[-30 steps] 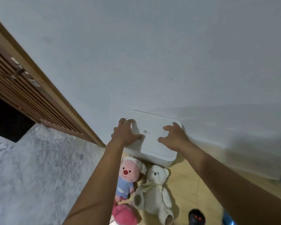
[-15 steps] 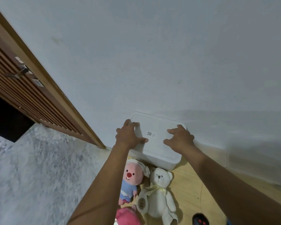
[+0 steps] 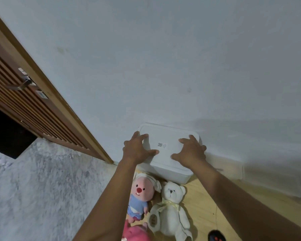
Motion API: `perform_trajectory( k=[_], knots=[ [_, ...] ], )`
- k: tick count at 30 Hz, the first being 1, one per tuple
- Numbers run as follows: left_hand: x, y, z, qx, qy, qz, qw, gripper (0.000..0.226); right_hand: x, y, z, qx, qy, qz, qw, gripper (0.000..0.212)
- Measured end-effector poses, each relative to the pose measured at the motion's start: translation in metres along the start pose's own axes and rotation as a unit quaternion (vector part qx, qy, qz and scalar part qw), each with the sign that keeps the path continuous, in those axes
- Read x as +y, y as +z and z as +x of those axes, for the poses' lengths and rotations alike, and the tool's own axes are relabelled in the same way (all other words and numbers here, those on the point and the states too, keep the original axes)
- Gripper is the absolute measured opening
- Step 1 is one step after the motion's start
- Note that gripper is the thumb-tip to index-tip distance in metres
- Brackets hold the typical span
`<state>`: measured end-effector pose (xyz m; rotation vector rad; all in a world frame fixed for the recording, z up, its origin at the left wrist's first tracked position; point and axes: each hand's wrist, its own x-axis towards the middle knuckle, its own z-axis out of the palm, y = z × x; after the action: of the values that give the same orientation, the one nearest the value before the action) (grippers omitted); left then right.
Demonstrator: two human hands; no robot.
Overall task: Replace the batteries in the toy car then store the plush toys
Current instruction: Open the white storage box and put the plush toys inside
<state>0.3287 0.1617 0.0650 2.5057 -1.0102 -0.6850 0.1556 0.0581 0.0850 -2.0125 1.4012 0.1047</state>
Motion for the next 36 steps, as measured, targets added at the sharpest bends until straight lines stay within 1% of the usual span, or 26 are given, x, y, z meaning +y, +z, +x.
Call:
perform_trajectory(
  k=[5,8,10,12,14,16,17,19,21,25,28,30,33,36],
  knots=[
    [0.001,-0.007,-0.017,0.067,0.062,0.041,0.995,0.088,0.002,0.000,-0.028,0.055,-0.050,-0.001,0.997,0.077],
    [0.016,-0.004,-0.036,0.100,0.083,0.071,0.989,0.091,0.019,-0.009,-0.049,0.081,-0.082,0.007,0.993,0.078],
    [0.037,0.009,-0.051,0.116,0.127,0.091,0.981,0.092,0.045,-0.020,-0.062,0.101,-0.080,0.008,0.992,0.080],
    [0.062,0.034,-0.064,0.115,0.185,0.101,0.971,0.085,0.084,-0.033,-0.075,0.116,-0.052,0.018,0.992,0.082],
    [0.095,0.065,-0.083,0.088,0.222,0.112,0.965,0.084,0.133,-0.044,-0.088,0.139,-0.009,0.033,0.990,0.084],
    [0.129,0.103,-0.100,0.027,0.246,0.123,0.961,0.082,0.185,-0.051,-0.105,0.166,0.034,0.037,0.985,0.087],
    [0.145,0.124,-0.107,-0.010,0.261,0.133,0.956,0.082,0.210,-0.054,-0.115,0.166,0.068,0.037,0.983,0.086],
    [0.178,0.165,-0.123,-0.074,0.297,0.154,0.939,0.089,0.257,-0.057,-0.138,0.162,0.148,0.054,0.974,0.084],
    [0.208,0.204,-0.139,-0.135,0.325,0.149,0.924,0.090,0.300,-0.057,-0.162,0.176,0.214,0.088,0.957,0.082],
    [0.254,0.268,-0.172,-0.232,0.385,0.187,0.874,0.087,0.376,-0.032,-0.201,0.185,0.300,0.172,0.920,0.082],
    [0.274,0.305,-0.183,-0.292,0.409,0.210,0.839,0.087,0.411,-0.013,-0.227,0.212,0.338,0.218,0.891,0.080],
    [0.280,0.328,-0.187,-0.317,0.420,0.225,0.820,0.086,0.426,-0.002,-0.240,0.204,0.357,0.237,0.880,0.076],
    [0.282,0.358,-0.192,-0.342,0.432,0.244,0.798,0.087,0.446,0.016,-0.247,0.175,0.375,0.237,0.879,0.075],
    [0.280,0.380,-0.189,-0.365,0.437,0.264,0.779,0.088,0.460,0.032,-0.249,0.157,0.372,0.220,0.888,0.076]
  ],
)
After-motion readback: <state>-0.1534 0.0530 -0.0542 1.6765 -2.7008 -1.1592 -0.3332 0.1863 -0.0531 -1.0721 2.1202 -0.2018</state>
